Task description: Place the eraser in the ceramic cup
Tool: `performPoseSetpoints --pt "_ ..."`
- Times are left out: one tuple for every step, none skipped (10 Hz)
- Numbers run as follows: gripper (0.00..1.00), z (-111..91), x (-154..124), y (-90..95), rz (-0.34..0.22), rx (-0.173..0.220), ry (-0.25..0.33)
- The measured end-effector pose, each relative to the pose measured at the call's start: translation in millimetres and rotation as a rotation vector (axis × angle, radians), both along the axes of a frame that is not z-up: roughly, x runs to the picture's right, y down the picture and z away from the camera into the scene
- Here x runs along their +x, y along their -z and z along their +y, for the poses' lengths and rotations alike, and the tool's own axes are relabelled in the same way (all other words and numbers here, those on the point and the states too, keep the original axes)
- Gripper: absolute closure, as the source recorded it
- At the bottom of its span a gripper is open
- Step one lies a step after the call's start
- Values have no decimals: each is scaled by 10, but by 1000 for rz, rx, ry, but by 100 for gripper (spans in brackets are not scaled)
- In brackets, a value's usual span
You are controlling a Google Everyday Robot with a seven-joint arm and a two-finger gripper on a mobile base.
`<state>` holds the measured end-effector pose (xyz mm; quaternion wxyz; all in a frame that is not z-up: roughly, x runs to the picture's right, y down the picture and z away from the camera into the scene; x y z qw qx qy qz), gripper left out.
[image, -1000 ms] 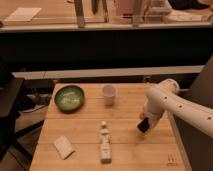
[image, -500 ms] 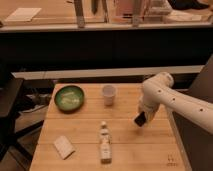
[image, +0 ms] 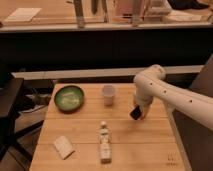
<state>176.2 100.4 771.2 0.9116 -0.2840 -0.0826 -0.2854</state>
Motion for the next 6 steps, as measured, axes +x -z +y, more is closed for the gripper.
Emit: performPoseSetpoints --pt "100 -69 -62 -24 -3 4 5" --pt "100 -109 -58 -27 2 5 8" --pt "100 -138 -67 -26 5 6 13" --pt "100 -239 -143 -49 1 16 23" --pt "100 -294 -183 -61 -1 20 28" --pt "100 -340 -220 -79 -2 22 34"
